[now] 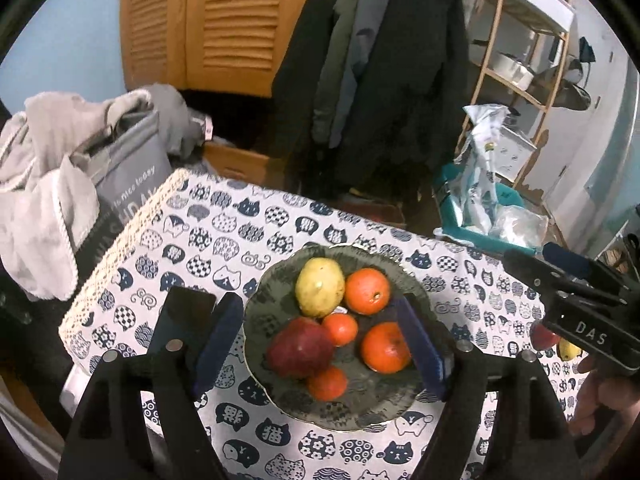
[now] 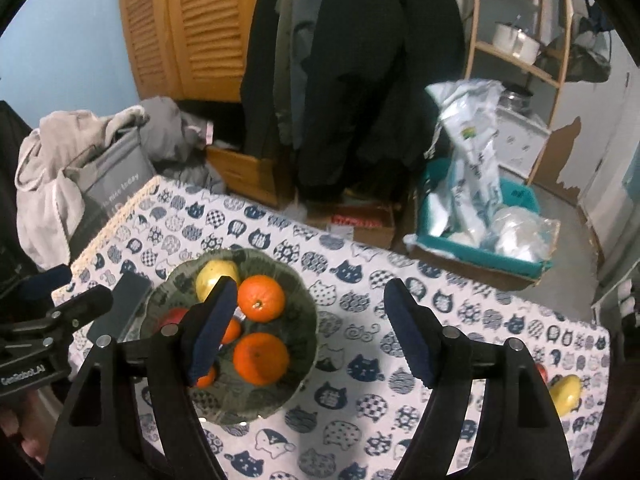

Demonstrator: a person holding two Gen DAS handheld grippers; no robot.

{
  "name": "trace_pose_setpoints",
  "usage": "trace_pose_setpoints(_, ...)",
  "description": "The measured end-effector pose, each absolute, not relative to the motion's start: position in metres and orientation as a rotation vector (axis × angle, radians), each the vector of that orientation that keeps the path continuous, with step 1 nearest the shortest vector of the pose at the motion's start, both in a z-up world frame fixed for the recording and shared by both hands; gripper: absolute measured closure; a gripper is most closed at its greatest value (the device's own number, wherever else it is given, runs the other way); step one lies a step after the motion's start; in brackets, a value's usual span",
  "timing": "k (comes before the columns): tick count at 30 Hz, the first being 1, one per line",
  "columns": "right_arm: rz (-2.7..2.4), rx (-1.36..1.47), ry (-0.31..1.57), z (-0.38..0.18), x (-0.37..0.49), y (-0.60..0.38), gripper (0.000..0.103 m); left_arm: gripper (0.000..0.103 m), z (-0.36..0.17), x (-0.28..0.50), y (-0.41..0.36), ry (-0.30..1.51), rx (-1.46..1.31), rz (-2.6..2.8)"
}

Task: Organize fruits
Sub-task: 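Lift both tools away and move toward the remaining red apple and yellow pear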

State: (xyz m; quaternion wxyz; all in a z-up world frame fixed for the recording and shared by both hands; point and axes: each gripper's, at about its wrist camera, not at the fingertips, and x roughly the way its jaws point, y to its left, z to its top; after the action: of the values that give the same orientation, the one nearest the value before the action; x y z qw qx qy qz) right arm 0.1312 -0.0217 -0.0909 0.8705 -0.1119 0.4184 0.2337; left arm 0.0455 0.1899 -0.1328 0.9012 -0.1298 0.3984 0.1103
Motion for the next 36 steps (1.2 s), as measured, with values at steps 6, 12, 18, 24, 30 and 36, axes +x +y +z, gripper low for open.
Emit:
trace_pose_setpoints(6,0.461,-0.217,0.830,-0.066,0.119,-0.048,0.025,0.016,-0.110,0.038,0.172,0.773,-0.240,0.202)
trace_pose_setpoints(12,0.428,-0.225,0.786,-0.045,0.103,-0.075,0.024,0.012,-0.091,0.031,0.149,0.729,-0.210,0.150)
trace_pose_setpoints(18,0.393,-0.201,0.762,-0.030,0.093,-0.105,0.022,0.009,-0.080,0.029,0.122,0.703,-0.158,0.114)
trace_pose_setpoints(24,0.363,-0.173,0.736,-0.017,0.088,-0.132,0.020,0.005,-0.072,0.029,0.105,0.688,-0.144,0.097)
trace_pose_setpoints(30,0.312,-0.156,0.714,-0.009,0.085,-0.163,0.017,0.001,-0.065,0.029,0.087,0.672,-0.129,0.081)
trace_pose_setpoints(36,0.253,-0.130,0.713,-0.009,0.084,-0.197,0.017,0.001,-0.063,0.035,0.063,0.677,-0.104,0.046)
